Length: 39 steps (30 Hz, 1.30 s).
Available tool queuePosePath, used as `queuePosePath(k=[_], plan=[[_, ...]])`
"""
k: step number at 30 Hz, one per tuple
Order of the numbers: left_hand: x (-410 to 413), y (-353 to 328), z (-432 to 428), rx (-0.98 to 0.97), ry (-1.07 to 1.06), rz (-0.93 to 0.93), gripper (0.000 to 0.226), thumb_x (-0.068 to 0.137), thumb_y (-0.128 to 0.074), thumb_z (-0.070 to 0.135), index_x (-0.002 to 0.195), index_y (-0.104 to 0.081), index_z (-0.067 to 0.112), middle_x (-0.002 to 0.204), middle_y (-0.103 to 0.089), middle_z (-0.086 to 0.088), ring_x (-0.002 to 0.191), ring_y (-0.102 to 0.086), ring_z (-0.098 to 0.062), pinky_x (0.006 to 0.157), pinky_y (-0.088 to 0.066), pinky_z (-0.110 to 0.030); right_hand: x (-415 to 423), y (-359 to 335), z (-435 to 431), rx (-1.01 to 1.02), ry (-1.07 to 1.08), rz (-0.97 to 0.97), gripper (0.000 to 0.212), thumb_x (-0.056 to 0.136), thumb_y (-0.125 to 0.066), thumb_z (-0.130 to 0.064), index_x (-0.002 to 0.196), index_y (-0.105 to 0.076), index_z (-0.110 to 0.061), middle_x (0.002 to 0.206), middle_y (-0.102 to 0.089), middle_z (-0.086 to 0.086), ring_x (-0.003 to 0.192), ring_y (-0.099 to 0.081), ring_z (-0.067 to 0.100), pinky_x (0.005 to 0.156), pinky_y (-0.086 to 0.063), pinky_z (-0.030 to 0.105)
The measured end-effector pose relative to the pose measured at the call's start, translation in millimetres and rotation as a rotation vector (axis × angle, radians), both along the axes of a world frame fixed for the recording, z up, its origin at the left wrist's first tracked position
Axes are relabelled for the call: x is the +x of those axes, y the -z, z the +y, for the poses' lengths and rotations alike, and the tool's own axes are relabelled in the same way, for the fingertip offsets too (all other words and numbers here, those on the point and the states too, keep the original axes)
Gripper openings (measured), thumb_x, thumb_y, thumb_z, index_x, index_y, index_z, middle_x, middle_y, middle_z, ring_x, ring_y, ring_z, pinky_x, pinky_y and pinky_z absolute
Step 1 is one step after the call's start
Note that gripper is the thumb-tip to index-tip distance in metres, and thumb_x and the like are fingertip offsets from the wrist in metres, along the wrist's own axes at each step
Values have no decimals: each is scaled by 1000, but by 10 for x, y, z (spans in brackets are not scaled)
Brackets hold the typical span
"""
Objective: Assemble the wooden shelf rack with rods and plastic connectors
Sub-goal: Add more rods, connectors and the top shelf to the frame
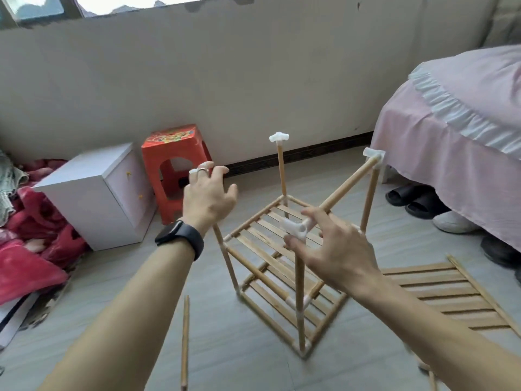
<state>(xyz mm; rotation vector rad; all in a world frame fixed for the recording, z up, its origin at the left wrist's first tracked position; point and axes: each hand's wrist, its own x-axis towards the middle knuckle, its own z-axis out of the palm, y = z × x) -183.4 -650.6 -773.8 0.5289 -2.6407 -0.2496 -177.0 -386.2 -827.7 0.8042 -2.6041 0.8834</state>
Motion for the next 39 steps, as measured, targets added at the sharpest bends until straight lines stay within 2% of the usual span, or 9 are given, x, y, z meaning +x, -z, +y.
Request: queuePosePath(k=[3, 8, 11, 14, 22, 28, 32, 36, 39], plan=[[-82, 0, -355, -2, -116, -35, 60, 91, -58, 40, 147, -41, 26, 160, -20, -9, 145, -23, -34, 115, -29, -50, -98, -9, 26, -62, 16, 73, 44, 85, -67, -59, 120, -58, -34, 91, -63, -8, 65, -58, 7, 51, -34, 14], [-219, 128, -666, 300, -110, -9, 66, 89, -62, 32, 148, -34, 30, 143, -42, -13, 130, -44, -36, 103, -41, -42, -472, 19, 287, -176, -28, -38, 54, 76, -63, -47, 126, -62, -28, 105, -69, 4, 85, -62, 12, 79, -53, 29], [-163, 207, -648, 556, -63, 117, 49, 86, -70, 36, 131, -52, 27, 109, -65, 4, 110, -61, -23, 87, -48, -33, -739, 116, 436, -204, 7, -28, 72, 79, -60, -39, 150, -45, -29, 103, -66, -2, 65, -53, -5, 69, -44, 12], [-43, 263, -548, 695, 4, 104, 48, 76, -77, 47, 112, -55, 23, 110, -70, -3, 104, -66, -23, 94, -53, -49, -932, 284, 434, -326, 130, -36, 77, 94, -58, -18, 161, -21, -22, 116, -70, 11, 78, -68, 24, 78, -57, 35], [266, 516, -203, 922, 162, 272, 68, 84, -62, 61, 118, -57, 2, 112, -69, -9, 104, -66, -29, 94, -54, -52, -1070, 465, 354, -311, 360, -137, 41, 106, -40, -38, 135, -20, -17, 106, -63, 13, 68, -57, 23, 53, -41, 30], [349, 666, 55, 691, 27, 442, 43, 98, -33, 61, 92, -60, 28, 70, -68, 1, 64, -62, -3, 61, -42, -30, -1019, 393, 331, -512, 299, -39, 31, 107, -41, -24, 134, -29, -16, 92, -58, 5, 64, -57, 14, 51, -41, 27], [391, 694, 239, 598, -68, 447, 56, 95, -23, 61, 76, -60, 25, 60, -65, 8, 60, -61, -10, 61, -45, -32, -1119, 373, 416, -363, 418, -87, 34, 108, -34, -30, 139, -31, -16, 104, -57, 12, 81, -57, 26, 56, -36, 31], [446, 604, 518, 510, 4, 306, 68, 91, -22, 71, 70, -59, 17, 61, -67, 16, 56, -61, -4, 62, -43, -29, -1113, 346, 455, 40, 570, -543, 72, 105, -39, -34, 160, 1, -9, 154, -36, 18, 130, -47, 41, 98, -45, 52], [507, 473, 739, 602, 176, 164, 68, 89, -29, 78, 87, -62, 19, 69, -73, 6, 66, -68, -7, 69, -49, -34, -864, 345, 420, 410, 337, -699, 63, 98, -50, -42, 148, -37, -6, 121, -59, 13, 103, -60, 25, 91, -53, 43]])
